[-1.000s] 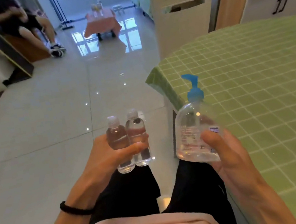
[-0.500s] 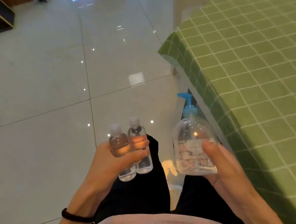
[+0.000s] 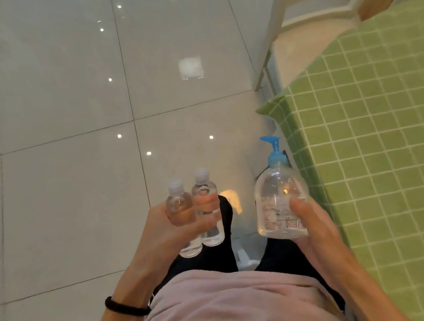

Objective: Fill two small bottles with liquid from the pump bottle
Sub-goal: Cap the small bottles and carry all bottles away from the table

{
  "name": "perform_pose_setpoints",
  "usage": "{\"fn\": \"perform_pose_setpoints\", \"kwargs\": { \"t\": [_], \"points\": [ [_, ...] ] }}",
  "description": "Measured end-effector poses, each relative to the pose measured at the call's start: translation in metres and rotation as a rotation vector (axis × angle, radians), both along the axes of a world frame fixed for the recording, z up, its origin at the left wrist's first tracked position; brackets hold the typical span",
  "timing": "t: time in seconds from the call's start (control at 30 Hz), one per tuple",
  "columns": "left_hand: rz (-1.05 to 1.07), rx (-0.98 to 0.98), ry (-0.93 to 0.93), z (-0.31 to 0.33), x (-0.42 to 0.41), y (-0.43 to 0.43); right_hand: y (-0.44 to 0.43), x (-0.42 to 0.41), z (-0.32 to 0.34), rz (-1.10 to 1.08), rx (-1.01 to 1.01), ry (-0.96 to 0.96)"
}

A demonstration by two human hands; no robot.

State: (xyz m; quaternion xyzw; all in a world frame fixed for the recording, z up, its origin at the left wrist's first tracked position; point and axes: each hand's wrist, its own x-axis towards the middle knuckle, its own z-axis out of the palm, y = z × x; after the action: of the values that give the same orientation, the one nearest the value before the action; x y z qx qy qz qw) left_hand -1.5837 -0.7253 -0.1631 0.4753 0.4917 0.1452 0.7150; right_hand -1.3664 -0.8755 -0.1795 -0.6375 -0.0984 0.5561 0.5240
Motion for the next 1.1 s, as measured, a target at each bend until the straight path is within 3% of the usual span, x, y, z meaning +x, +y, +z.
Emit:
{"fn": "perform_pose_setpoints", "kwargs": {
  "t": [0.13,0.37,0.7,1.1],
  "points": [
    [0.064,-0.009,0.048,0.067,-0.015,0.024,0.016,-0.009,0.060,-0.006,-0.061,0.015],
    [0.106,-0.046,-0.044,0.139,-0.041,0.076,0.055,-0.018,0.124,-0.005,-0.119,0.005],
    [0.097,-0.045,-0.027,0.176,-0.019,0.134,0.112,0.002,0.175,-0.027,-0.130,-0.022],
    [0.080,-0.026,0.032,0.191,0.071,0.203,0.198,0.073,0.177,0.014,-0.060,0.019]
  ]
}}
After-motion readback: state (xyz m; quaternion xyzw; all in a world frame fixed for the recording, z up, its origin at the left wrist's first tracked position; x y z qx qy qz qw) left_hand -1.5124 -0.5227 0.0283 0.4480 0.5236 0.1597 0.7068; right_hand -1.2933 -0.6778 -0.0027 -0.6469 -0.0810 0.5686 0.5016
